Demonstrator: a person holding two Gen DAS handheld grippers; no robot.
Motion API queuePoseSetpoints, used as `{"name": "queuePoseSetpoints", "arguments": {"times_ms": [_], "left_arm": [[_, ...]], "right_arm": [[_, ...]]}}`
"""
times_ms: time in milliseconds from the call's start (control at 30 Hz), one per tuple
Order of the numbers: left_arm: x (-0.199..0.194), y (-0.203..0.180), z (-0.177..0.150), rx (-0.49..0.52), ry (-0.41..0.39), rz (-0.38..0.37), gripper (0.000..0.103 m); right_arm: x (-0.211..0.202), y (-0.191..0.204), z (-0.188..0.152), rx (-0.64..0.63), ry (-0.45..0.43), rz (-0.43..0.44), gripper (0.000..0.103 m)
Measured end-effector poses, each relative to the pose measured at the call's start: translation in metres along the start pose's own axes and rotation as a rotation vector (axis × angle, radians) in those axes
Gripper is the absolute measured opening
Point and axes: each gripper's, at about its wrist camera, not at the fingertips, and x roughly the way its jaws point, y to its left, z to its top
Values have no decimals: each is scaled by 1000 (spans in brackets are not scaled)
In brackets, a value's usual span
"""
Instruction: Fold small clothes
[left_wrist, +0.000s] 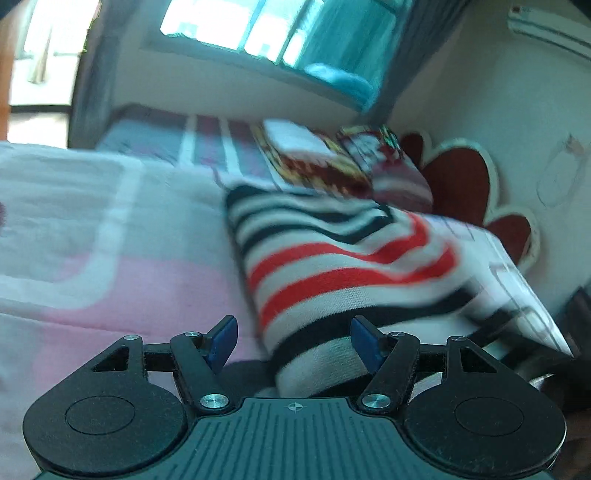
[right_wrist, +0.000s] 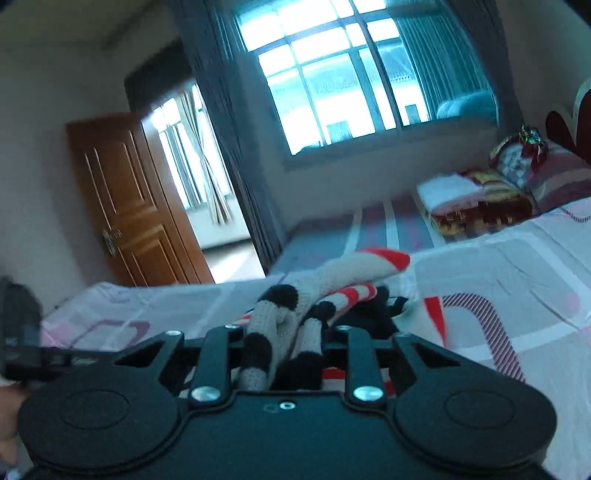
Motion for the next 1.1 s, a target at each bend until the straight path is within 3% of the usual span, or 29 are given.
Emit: {"name": "queuePoseSetpoints", "arguments": {"times_ms": [33, 100, 133, 233, 300, 333, 400, 533, 600, 633, 667, 767, 800, 867, 933, 1100], "left_arm": [[6, -2, -2, -2, 21, -14, 67], [5, -7, -2, 13, 10, -6, 67], [3, -7, -2, 21, 3, -5, 67], [-1, 2, 4, -13, -26, -6, 66], [2, 8, 7, -19, -28, 2, 66], [4, 12, 8, -28, -19, 6, 67], [10, 17, 8, -43, -3, -8, 67], [20, 21, 10, -81, 22, -24, 67], [24, 22, 12, -98, 32, -22, 67], [23, 19, 13, -85, 23, -12, 67], [21, 12, 15, -43, 5, -1, 67], [30, -3, 18, 35, 34, 31, 66], [36, -6, 18, 42, 63, 42, 66], [42, -5, 18, 31, 76, 51, 69], [39, -1, 18, 11, 72, 41, 69], [8, 1, 7, -13, 25, -15, 69]], "right_arm": [[5, -18, -12, 58, 40, -32, 24], [26, -62, -43, 202, 218, -118, 24], [20, -69, -50, 235, 188, -83, 25], [8, -66, -39, 239, 176, -87, 38], [1, -66, -26, 208, 121, -130, 69], [2, -67, -19, 200, 100, -147, 69], [17, -74, -6, 207, 96, -153, 67], [66, -76, 7, 137, 210, -177, 53], [92, -72, 3, 82, 283, -191, 31], [97, -68, 2, 55, 283, -200, 22], [92, -60, 2, 1, 228, -201, 18], [70, -37, -2, -137, 75, -254, 17], [72, -37, -7, -148, 78, -275, 17], [93, -57, -21, -80, 186, -293, 21], [96, -74, -15, 29, 170, -283, 32], [57, -77, 3, 120, 126, -271, 32]]}}
